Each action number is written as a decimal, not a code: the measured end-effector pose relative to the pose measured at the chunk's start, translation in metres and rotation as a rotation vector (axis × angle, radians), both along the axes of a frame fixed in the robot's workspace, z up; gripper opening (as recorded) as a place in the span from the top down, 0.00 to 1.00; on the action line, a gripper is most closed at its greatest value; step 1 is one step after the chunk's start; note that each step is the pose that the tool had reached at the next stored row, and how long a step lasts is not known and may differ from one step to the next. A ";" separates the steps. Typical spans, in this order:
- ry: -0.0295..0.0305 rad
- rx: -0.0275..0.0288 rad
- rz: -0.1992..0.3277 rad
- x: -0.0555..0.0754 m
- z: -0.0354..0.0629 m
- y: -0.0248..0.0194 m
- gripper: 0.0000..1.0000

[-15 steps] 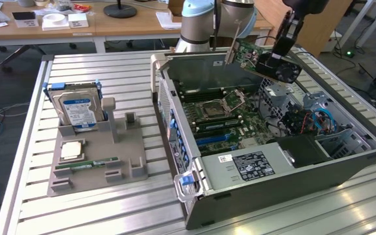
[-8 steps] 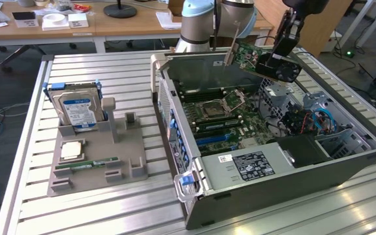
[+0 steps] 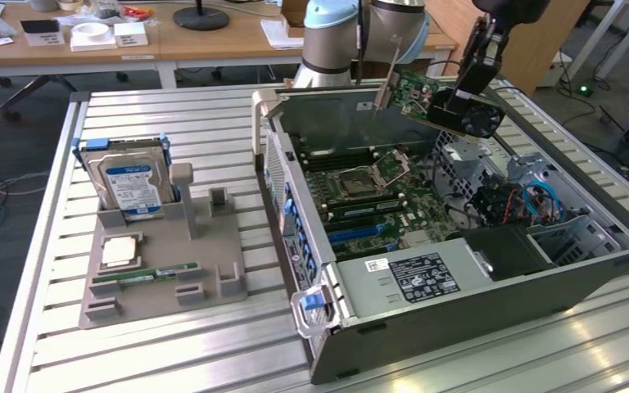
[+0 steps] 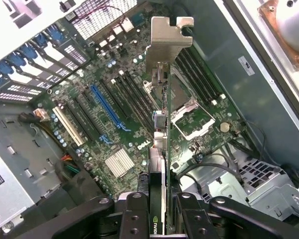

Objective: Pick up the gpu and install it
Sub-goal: 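Insert the gpu into the slot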

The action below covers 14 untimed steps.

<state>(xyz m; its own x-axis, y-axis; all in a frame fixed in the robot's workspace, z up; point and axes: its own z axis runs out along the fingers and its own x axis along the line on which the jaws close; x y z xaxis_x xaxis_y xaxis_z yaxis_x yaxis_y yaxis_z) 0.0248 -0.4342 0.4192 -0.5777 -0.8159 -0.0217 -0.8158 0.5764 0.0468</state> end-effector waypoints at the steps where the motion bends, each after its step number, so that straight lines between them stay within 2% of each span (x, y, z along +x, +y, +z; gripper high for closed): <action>1: 0.0000 0.0000 0.015 0.000 0.0000 0.0000 0.74; 14: 0.0000 0.0000 0.248 0.000 -0.0006 0.0000 0.74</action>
<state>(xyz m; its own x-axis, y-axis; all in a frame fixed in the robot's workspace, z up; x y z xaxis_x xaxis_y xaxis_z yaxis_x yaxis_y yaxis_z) 0.0248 -0.4342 0.4186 -0.3597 -0.9328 -0.0217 -0.9324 0.3585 0.0468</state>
